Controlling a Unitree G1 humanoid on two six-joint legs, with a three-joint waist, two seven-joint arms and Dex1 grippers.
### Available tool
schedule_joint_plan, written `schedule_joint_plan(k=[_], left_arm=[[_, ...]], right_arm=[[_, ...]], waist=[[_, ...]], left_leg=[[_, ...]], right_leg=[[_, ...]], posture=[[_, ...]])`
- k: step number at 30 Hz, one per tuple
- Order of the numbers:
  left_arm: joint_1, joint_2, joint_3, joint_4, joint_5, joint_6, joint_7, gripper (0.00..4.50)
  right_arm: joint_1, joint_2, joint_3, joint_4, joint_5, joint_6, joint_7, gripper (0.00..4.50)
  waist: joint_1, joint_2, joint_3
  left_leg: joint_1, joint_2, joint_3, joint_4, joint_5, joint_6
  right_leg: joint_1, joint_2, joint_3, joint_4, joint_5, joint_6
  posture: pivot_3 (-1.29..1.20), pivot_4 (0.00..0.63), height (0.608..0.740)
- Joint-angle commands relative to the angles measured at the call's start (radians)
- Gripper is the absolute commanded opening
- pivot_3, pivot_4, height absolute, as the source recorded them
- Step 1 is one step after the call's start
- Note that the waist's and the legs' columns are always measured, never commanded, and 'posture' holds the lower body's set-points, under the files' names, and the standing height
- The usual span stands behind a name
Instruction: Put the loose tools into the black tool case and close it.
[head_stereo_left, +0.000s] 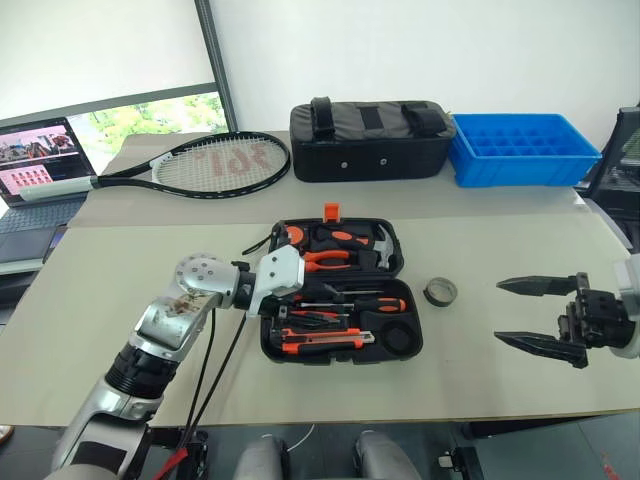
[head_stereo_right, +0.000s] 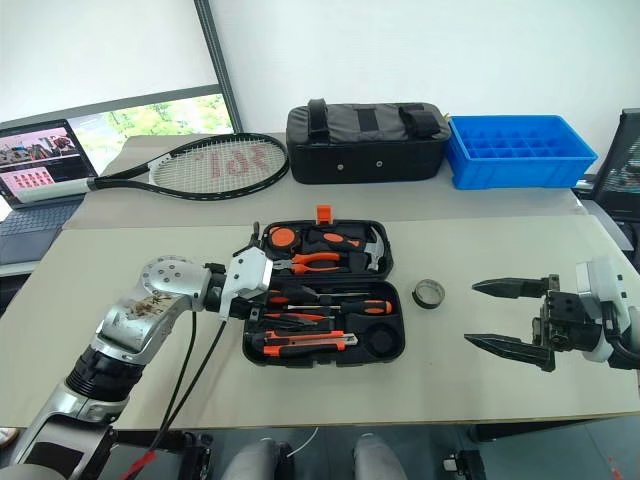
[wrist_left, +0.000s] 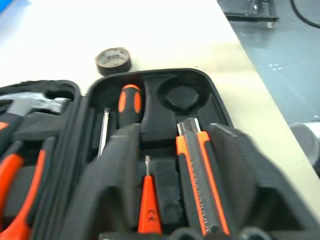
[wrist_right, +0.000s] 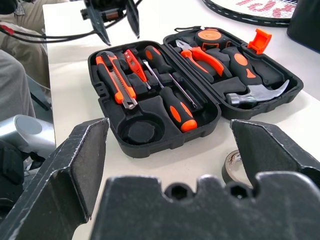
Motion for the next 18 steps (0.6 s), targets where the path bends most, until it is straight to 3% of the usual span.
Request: schedule_joint_plan(k=[1,3,18], left_arm=[[0.001,-0.014,-0.033,0.023,0.016,-0.062,-0.031,0.58],[0.014,-0.017,-0.055,0.043,0.036,-0.095,-0.039,0.01],[0.081,-0.053,-0.165,0.232,0.185,-0.231,-0.010,0.01]], right_arm=[[-0.013,-0.002,-0.024,-0.006,0.023,-0.023,0.021,4.50],[-0.016,-0.002,-0.023,0.001,0.022,-0.026,0.027,4.50],[0.006,0.017,-0.022,0.008,0.021,-0.048,0.043,4.50]], waist=[[0.001,0.000,0.000],[0.001,0.000,0.000],[0.001,0.001,-0.001]], left_leg=[[0.000,0.000,0.000,0.000,0.000,0.000],[0.000,0.000,0.000,0.000,0.000,0.000],[0.002,0.000,-0.001,0.000,0.000,0.000]], right_leg=[[0.000,0.000,0.000,0.000,0.000,0.000],[0.000,0.000,0.000,0.000,0.000,0.000],[0.002,0.000,0.000,0.000,0.000,0.000]], posture=[[0.00,0.150,0.708],[0.00,0.150,0.708],[0.00,0.150,0.708]])
